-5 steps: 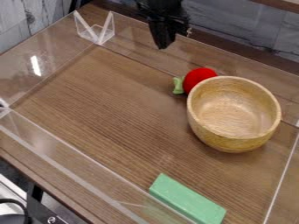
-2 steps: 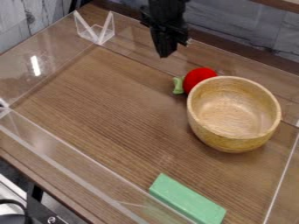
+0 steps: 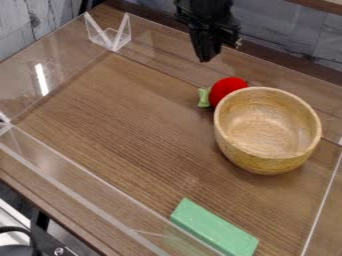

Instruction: Move the red fruit to the left side of the table

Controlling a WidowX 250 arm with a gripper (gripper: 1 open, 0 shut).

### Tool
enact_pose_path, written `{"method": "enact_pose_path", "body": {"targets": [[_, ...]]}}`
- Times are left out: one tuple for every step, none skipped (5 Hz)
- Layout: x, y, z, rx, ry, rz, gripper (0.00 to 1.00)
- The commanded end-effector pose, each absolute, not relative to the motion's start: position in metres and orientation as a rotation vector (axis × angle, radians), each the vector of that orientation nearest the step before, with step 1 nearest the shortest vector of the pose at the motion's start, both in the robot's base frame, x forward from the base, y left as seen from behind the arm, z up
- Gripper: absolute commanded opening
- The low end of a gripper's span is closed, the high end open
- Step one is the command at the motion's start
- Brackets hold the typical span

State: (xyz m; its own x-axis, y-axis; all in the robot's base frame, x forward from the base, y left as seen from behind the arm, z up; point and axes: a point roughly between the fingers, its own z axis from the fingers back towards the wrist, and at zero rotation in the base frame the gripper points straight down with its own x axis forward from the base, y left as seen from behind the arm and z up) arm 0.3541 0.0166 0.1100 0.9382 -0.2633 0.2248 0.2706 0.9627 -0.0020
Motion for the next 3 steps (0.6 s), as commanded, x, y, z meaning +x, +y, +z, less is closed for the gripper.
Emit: {"method": "enact_pose_path", "body": {"targets": [[0.357, 0.014, 0.141, -0.022, -0.308, -0.323, 0.0], [0.354, 0.014, 0.155, -0.035, -0.315, -0.406, 0.0], [0.351, 0.012, 0.167, -0.049, -0.322, -0.473, 0.0]]}}
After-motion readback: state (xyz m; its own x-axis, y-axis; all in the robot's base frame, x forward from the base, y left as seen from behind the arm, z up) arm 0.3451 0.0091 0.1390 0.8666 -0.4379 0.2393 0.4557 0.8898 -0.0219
